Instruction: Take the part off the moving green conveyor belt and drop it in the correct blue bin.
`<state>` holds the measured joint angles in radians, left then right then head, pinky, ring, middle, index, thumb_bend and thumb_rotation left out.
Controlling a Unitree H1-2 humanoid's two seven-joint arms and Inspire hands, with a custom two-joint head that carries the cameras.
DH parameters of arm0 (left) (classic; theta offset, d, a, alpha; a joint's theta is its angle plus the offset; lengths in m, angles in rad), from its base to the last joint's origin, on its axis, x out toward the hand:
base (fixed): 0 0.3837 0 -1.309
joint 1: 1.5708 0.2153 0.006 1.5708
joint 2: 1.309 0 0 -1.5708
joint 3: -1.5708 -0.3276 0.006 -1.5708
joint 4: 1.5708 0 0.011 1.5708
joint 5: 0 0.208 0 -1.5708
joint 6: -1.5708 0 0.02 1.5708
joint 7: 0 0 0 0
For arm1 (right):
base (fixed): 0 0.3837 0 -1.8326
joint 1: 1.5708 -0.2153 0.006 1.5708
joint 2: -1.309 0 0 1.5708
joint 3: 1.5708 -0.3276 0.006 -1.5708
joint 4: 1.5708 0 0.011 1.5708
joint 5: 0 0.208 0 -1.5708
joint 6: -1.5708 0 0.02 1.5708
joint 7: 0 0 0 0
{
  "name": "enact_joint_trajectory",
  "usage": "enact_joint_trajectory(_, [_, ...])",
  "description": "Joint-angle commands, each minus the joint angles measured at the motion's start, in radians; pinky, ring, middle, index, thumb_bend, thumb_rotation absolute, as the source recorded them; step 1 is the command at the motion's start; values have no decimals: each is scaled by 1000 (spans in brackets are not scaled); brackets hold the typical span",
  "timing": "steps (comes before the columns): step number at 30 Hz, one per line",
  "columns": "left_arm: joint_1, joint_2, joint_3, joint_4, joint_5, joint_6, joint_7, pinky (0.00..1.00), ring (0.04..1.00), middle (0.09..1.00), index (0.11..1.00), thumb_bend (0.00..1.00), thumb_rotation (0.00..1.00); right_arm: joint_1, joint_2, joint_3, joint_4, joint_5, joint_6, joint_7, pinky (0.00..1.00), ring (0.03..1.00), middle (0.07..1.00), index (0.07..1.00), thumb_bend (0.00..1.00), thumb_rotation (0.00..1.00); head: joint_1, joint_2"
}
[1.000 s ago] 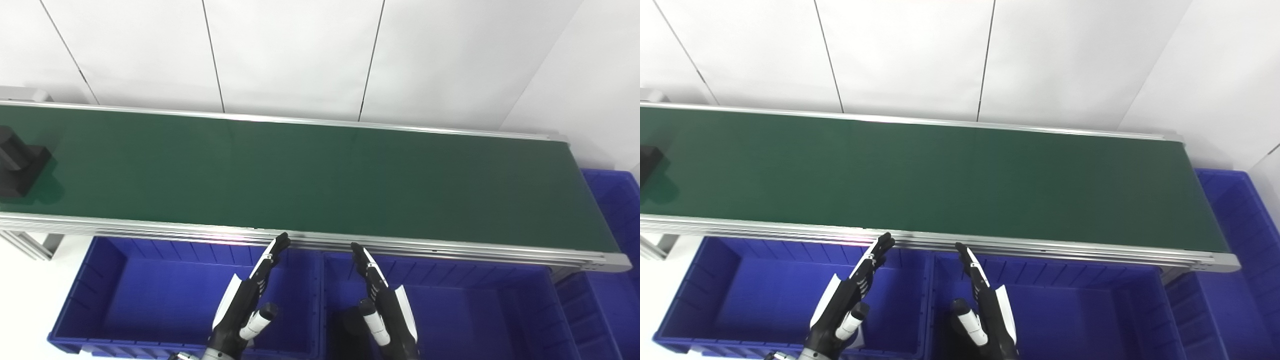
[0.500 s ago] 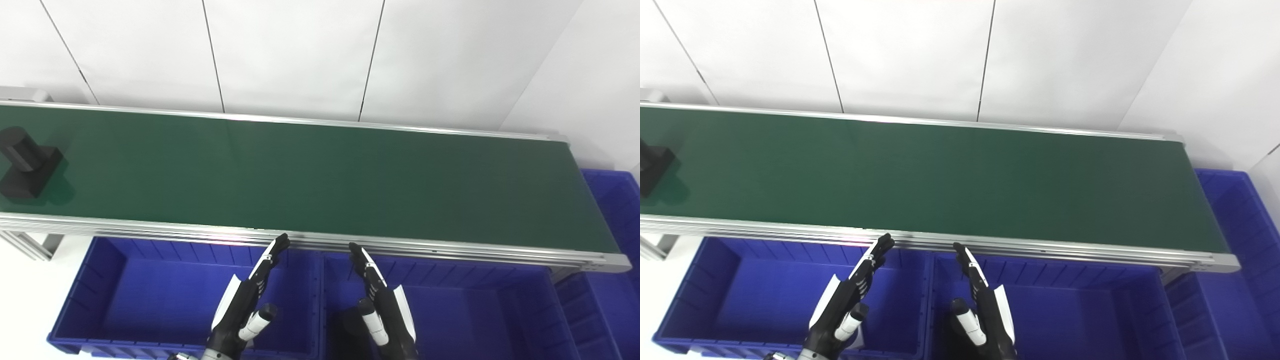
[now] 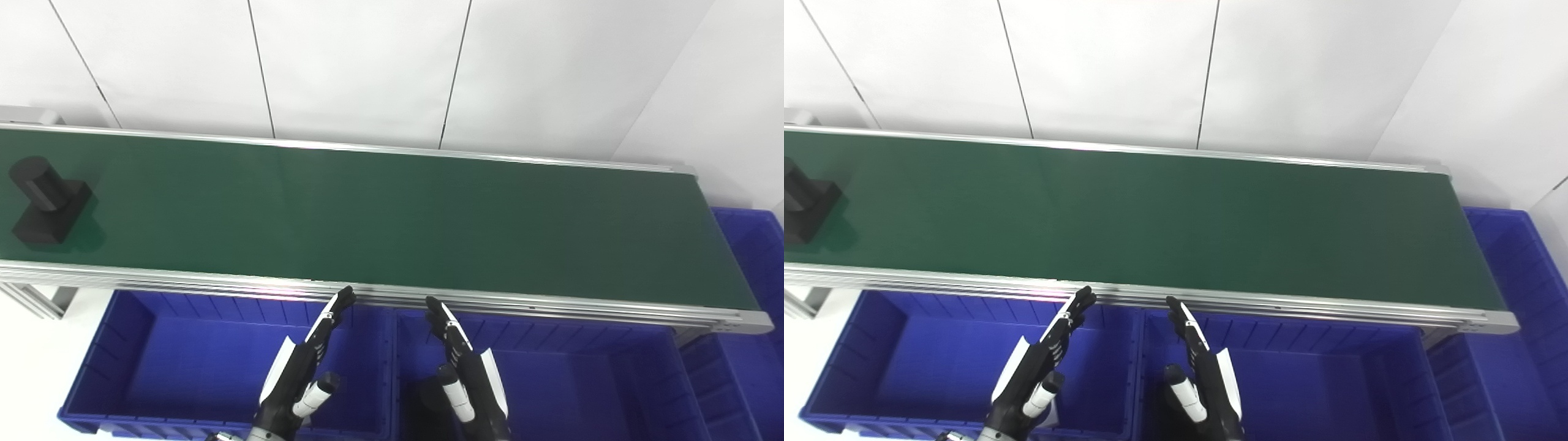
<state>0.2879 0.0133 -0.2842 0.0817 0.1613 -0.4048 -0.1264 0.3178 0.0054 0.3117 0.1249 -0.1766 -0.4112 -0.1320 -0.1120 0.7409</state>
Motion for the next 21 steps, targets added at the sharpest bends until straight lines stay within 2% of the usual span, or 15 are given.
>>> enact_joint_trajectory(1, [-10,0,-2,-24,-1,-12,1,993,998,962,966,913,1000,-8,13,7,-25,2,-58,-8,930,930,946,929,853,1000,0,2])
enact_joint_trajectory(21, [-13,2,-4,-25,-5,-18,-2,990,998,962,966,890,1000,-17,14,13,-14,2,-58,-18,923,921,941,928,857,1000,-2,3])
